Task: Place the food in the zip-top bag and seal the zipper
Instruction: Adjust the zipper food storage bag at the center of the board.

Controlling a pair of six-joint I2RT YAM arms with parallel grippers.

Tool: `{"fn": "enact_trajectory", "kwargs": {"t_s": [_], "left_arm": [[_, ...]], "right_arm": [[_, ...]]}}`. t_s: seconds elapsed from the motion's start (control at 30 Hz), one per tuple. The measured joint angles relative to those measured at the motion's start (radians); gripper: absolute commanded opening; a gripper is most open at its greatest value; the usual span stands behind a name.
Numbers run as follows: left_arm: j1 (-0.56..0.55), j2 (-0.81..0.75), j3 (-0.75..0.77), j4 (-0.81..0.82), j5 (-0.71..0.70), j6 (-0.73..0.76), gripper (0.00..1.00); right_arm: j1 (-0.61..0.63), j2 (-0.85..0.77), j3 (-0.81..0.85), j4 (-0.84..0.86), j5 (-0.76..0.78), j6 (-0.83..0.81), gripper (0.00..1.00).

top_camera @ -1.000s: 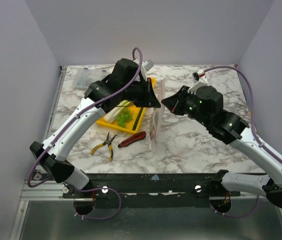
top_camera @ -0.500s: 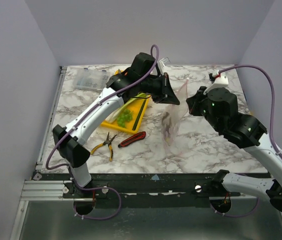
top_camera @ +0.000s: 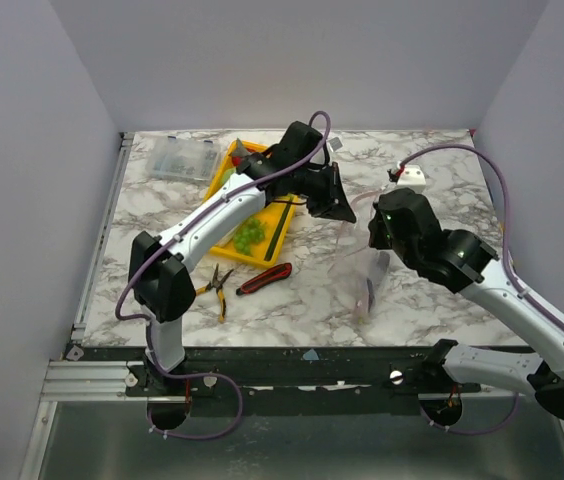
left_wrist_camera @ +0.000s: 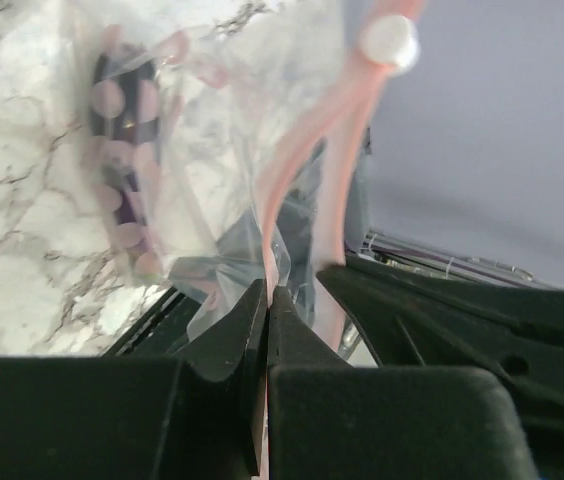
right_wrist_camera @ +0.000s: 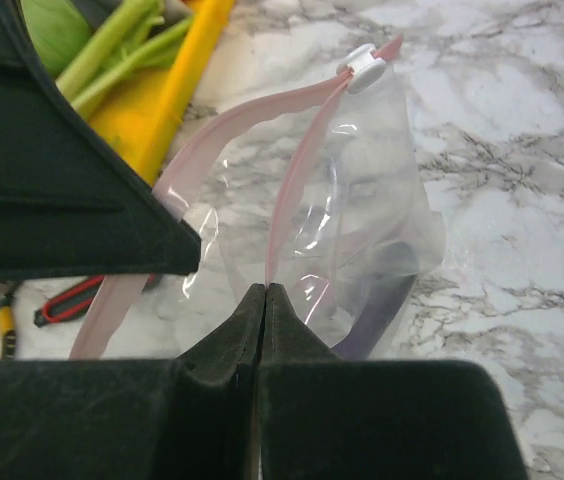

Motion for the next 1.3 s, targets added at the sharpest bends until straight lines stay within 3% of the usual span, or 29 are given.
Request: {"fn": "enact_trajectory", "kwargs": {"t_s": [0.13, 0.27, 0.43, 0.57, 0.83, 1.1, 1.2, 1.3], "left_arm": [[0.018, 0.049, 0.037, -0.056, 0.006, -0.001, 0.00], [0.004, 0.029, 0.165, -0.046, 0.047, -0.012, 0.00], [0.000, -0.093, 0.096, 0.007, 0.060, -0.013, 0.00], [0.020, -0.092, 0.062, -0.011, 0.061, -0.006, 0.00], [0.030, -0.063, 0.050, -0.059, 0.027, 0.018, 0.00], [0.030, -0.079, 0.002, -0.048, 0.017, 0.019, 0.00], [0.030, -0.079, 0.000, -0.043, 0.016, 0.018, 0.00], [0.029, -0.080, 0.000, -0.043, 0.016, 0.017, 0.00]], "right_arm": [[0.000, 0.026, 0.007, -0.017, 0.000, -0.006, 0.00], [0.000, 0.023, 0.128, -0.017, 0.001, -0.019, 0.00], [0.000, -0.048, 0.102, 0.038, 0.020, -0.007, 0.01], [0.000, -0.058, 0.029, 0.023, 0.055, 0.052, 0.01], [-0.001, 0.039, 0.035, -0.023, 0.051, 0.182, 0.40], [-0.001, 0.069, 0.042, -0.023, 0.027, 0.230, 0.61], [0.000, 0.084, 0.045, -0.018, 0.027, 0.232, 0.47], [-0.001, 0.109, 0.067, -0.021, 0.039, 0.218, 0.16]]}}
